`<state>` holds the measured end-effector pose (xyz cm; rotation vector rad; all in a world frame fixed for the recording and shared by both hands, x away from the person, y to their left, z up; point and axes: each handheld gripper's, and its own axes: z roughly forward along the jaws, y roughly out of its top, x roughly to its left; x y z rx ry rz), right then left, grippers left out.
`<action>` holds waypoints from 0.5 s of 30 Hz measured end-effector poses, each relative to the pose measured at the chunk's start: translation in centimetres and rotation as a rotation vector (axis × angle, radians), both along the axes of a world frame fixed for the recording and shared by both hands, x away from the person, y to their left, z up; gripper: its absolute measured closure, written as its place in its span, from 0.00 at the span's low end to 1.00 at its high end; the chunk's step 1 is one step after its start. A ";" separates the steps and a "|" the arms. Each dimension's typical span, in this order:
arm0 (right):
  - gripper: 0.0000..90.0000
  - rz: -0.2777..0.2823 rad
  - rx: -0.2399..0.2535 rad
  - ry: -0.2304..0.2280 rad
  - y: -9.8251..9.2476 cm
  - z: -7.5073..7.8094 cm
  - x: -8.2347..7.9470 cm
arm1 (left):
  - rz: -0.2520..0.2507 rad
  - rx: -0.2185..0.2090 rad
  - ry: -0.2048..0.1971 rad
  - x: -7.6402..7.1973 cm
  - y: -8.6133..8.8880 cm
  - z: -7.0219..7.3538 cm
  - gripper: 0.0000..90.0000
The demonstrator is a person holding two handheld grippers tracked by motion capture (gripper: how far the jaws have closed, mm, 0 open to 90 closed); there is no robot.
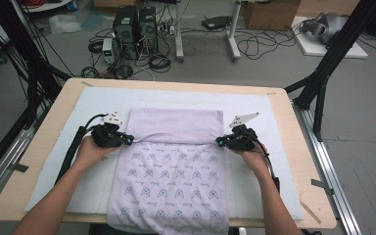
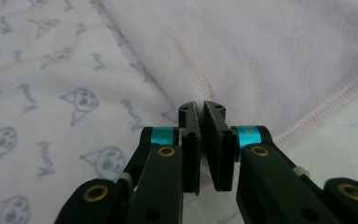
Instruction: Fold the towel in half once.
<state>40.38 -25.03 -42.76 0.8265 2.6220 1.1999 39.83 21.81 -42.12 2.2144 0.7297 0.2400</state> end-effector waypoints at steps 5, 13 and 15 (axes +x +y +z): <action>0.96 0.029 0.035 -0.039 -0.1 1.7 -1.3 | 0.007 -0.079 -0.035 -1.4 1.5 2.0 0.95; 0.96 0.081 0.059 -0.108 -0.7 3.8 -6.9 | -0.045 -0.099 -0.051 -6.6 2.8 2.2 0.96; 0.96 0.103 0.055 -0.100 -0.8 3.5 -8.6 | -0.056 -0.100 -0.054 -7.9 3.0 2.0 0.96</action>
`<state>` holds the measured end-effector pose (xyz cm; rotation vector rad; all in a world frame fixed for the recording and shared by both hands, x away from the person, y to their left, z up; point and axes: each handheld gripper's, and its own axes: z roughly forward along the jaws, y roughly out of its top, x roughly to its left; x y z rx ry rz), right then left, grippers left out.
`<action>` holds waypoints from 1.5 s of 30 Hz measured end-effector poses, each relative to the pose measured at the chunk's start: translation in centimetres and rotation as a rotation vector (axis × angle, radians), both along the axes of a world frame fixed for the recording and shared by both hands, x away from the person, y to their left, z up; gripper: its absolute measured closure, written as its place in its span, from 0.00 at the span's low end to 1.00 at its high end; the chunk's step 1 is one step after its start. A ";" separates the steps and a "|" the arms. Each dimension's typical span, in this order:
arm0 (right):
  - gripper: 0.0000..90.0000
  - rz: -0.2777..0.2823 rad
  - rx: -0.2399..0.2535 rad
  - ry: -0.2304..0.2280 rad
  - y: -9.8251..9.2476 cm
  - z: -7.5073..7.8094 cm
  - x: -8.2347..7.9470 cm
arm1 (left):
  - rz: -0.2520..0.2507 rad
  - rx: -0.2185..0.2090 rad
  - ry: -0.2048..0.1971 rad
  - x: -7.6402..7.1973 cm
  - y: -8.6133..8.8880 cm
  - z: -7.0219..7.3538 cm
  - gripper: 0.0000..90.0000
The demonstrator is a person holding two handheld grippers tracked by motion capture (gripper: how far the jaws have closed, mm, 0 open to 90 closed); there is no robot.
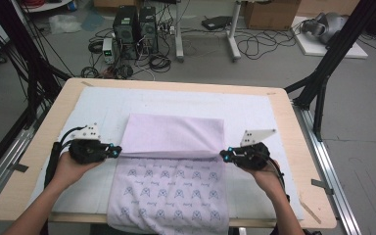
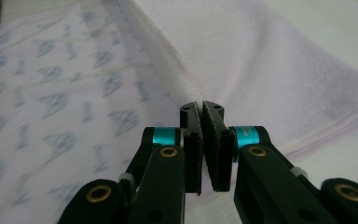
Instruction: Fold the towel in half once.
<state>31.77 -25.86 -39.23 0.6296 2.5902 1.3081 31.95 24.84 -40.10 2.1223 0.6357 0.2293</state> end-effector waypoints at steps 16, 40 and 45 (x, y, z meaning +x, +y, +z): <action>0.67 0.043 -0.028 0.094 1.3 -3.2 -0.7 | -0.034 0.053 0.074 -0.6 -1.6 -2.9 0.66; 0.97 0.097 -0.081 0.077 2.0 -4.0 -1.2 | -0.051 0.040 0.050 -1.3 -1.6 -2.9 0.98; 0.97 0.099 -0.060 0.056 1.9 -2.8 -1.1 | -0.056 0.022 0.022 -2.0 -1.4 -1.5 0.98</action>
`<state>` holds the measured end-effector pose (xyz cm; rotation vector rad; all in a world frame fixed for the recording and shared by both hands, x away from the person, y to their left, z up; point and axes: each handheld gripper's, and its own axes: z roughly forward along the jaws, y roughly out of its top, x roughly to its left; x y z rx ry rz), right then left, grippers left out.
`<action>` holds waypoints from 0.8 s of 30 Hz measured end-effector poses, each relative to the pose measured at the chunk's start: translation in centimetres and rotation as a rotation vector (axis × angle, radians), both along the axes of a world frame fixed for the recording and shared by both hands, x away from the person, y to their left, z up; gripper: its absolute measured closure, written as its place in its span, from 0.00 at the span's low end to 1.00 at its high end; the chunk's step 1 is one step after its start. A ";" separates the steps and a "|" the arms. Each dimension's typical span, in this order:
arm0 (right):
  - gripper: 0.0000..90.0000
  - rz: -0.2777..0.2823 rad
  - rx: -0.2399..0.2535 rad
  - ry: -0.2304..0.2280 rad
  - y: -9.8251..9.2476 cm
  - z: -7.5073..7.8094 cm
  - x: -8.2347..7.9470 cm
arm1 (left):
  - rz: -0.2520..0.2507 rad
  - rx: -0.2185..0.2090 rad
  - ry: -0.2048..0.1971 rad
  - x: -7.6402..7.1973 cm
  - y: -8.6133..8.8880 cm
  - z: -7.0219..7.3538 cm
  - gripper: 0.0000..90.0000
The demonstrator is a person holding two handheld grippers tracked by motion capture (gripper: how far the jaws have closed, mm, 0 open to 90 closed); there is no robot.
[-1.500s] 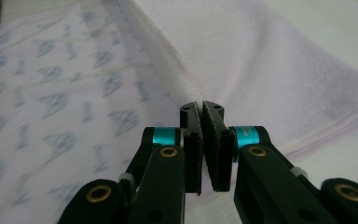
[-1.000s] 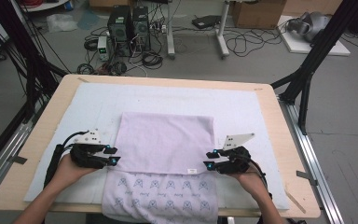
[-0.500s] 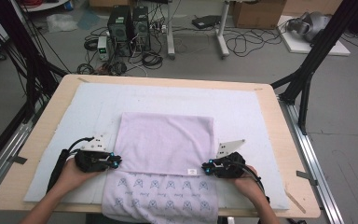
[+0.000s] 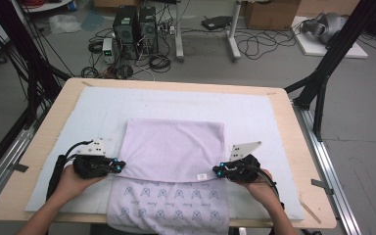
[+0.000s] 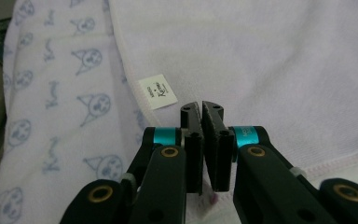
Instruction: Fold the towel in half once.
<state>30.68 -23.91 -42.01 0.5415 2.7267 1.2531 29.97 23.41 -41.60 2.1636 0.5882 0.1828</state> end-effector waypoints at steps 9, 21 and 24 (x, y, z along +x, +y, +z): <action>0.97 -0.028 0.068 -0.015 -0.7 1.3 -0.9 | -0.002 -0.033 -0.012 -1.4 0.4 0.9 0.98; 0.84 0.013 0.110 0.027 -1.1 1.1 -4.6 | 0.008 -0.036 -0.012 -4.6 1.2 0.7 0.86; 0.70 -0.020 0.134 0.044 -1.0 1.2 -2.9 | 0.046 -0.037 -0.026 -2.9 0.9 1.1 0.74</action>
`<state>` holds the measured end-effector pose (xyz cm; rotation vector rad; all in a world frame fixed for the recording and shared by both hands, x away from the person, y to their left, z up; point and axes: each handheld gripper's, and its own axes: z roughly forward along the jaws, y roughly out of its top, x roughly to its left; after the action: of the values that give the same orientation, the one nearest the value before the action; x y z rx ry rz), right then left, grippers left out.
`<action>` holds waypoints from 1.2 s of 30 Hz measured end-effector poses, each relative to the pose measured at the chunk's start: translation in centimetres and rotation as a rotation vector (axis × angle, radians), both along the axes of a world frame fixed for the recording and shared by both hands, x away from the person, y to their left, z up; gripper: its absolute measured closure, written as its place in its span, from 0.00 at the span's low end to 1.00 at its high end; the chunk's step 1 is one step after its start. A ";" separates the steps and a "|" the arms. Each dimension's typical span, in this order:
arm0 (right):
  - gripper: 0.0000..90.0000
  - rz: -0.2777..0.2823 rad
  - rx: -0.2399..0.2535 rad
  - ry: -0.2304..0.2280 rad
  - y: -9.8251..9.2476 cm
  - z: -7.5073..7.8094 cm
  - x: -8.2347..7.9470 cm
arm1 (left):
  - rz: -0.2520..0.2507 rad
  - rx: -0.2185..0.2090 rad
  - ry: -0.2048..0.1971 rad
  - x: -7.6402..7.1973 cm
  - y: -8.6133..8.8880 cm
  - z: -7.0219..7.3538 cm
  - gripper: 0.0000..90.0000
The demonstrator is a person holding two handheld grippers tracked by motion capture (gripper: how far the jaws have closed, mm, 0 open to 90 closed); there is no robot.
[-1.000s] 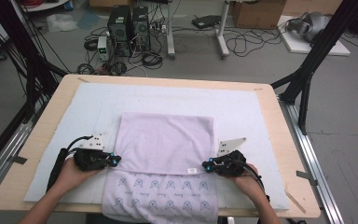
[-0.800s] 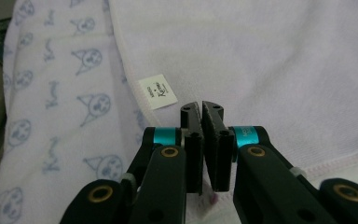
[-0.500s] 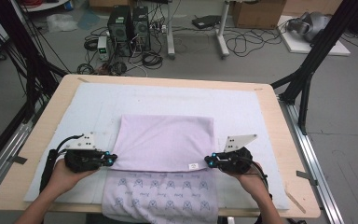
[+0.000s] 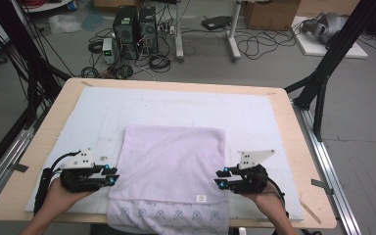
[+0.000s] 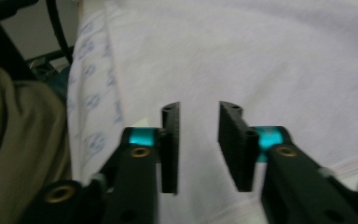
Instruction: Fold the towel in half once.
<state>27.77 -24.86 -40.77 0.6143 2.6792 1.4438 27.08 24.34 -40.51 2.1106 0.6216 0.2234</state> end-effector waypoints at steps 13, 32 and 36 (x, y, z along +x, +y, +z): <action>0.49 -0.182 -0.112 -0.006 0.3 0.0 10.1 | 0.171 0.004 0.030 10.1 -0.9 0.1 0.66; 0.42 -0.302 -0.180 0.066 -0.4 -3.4 16.5 | 0.263 0.104 0.127 17.4 -2.3 -3.3 0.55; 0.72 -0.289 -0.171 0.041 -0.4 -3.5 16.3 | 0.229 0.098 0.131 17.2 -2.4 -3.1 0.86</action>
<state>44.02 -25.22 -44.23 0.9760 2.5719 1.1284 44.26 21.99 -43.57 2.1584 0.9490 0.2487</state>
